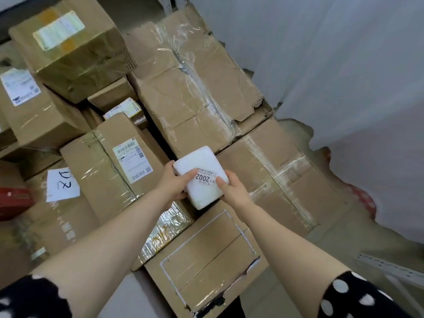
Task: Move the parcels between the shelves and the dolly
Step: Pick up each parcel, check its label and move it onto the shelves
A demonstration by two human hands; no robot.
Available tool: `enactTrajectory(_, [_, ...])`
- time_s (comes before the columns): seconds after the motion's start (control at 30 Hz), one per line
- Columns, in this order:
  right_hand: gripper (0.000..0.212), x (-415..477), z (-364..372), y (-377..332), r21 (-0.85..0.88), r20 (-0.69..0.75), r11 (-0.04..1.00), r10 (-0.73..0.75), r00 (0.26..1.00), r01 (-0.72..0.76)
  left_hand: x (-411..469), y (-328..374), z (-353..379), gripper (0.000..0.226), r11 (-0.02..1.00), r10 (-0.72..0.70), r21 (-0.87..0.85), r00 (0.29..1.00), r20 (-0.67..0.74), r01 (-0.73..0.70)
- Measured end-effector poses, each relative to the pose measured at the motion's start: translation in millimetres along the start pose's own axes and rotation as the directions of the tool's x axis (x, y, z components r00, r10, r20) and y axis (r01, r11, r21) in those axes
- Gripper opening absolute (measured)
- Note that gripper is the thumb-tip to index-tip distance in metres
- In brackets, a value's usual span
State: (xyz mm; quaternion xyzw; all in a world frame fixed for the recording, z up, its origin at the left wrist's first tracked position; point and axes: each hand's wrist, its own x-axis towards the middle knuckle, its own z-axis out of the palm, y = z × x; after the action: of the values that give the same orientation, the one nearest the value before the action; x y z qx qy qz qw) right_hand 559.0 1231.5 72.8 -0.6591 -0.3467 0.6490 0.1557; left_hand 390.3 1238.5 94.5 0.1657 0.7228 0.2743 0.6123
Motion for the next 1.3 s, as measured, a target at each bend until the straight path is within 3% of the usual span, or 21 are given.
enactTrajectory(0.13, [0.037,3,-2,8,-0.016,-0.031,1.0,0.01,0.999,-0.01,3,-8,6,0.072,0.999,0.006,0.032,1.0,-0.003,-0.006])
enactTrajectory(0.37, [0.033,-5,-7,13,-0.114,-0.065,0.993,-0.048,0.997,0.041,-2,-24,8,0.056,0.993,-0.006,0.12,1.0,0.007,0.006])
enactTrajectory(0.67, [0.048,2,0,22,-0.333,-0.071,0.943,-0.023,0.997,-0.002,15,-25,5,0.03,0.976,-0.121,0.187,0.992,0.027,0.114])
enactTrajectory(0.9, [0.045,20,7,25,-0.47,-0.059,0.882,-0.021,0.998,-0.009,37,-34,16,0.072,0.973,-0.079,0.211,0.995,-0.054,0.089])
enactTrajectory(1.3, [0.044,34,6,36,-0.505,-0.121,0.86,-0.147,0.982,0.067,55,-50,20,0.086,0.908,0.108,0.412,0.993,-0.057,-0.075])
